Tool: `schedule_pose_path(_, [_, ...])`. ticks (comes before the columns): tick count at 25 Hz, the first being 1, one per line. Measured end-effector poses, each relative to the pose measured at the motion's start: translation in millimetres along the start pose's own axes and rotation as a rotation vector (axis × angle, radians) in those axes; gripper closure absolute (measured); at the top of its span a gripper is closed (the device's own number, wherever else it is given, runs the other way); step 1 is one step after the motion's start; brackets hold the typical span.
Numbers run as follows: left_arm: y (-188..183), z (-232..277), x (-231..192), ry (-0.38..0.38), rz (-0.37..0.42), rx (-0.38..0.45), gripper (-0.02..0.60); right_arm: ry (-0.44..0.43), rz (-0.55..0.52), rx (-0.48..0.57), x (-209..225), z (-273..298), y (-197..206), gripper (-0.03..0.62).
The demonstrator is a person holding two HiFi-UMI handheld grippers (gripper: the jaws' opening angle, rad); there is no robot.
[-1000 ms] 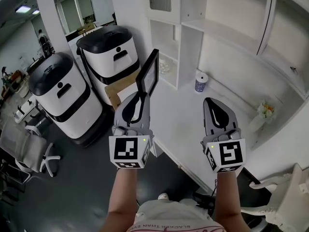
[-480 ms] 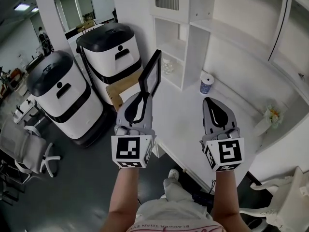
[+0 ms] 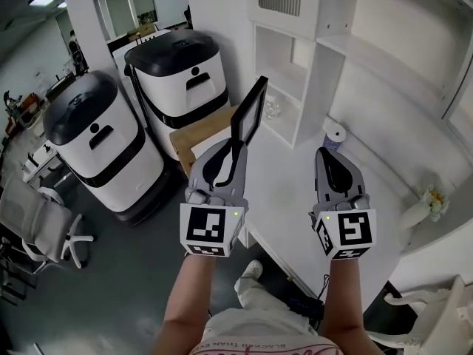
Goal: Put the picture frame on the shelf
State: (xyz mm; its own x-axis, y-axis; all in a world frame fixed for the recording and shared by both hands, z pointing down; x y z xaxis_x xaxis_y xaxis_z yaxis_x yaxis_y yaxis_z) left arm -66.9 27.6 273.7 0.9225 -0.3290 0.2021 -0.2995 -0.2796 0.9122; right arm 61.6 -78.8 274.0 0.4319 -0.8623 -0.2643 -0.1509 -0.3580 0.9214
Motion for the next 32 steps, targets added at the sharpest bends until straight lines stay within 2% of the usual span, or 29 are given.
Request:
schedule_pose_path(10, [44,85,-40,0.036,-0.062,-0.017,0.515,-0.005,-0.024,-0.053,18,78,38,0.586])
schedule_pose_path(19, [78,159,-57,0.085,-0.110,-0.039,0.515,0.045,-0.009,-0.108,51,125,75,0.586])
schedule_pose_path(24, [88,194,-56,0.115,-0.141,-0.031,0.515,0.083,-0.018,-0.106,74,137,81,0.586])
schedule_pose_path(32, [109,232,-42,0.140,-0.247,-0.039,0.515,0.141,-0.030,-0.144,104,133,97,0.586])
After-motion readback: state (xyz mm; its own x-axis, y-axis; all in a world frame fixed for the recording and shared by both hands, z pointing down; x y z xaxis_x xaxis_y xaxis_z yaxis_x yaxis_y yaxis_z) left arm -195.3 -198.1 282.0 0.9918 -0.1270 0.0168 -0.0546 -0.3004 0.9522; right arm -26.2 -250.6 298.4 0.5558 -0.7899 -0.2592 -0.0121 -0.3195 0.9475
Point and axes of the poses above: the fingertips, and each gripper's own axes: z forward along the fingers, x to its right, y out of its underside, the point moved 2 cm from there along -z, backward along the fingers, and after that the axes turned 8 degrees about x, right-handed, at the moved point
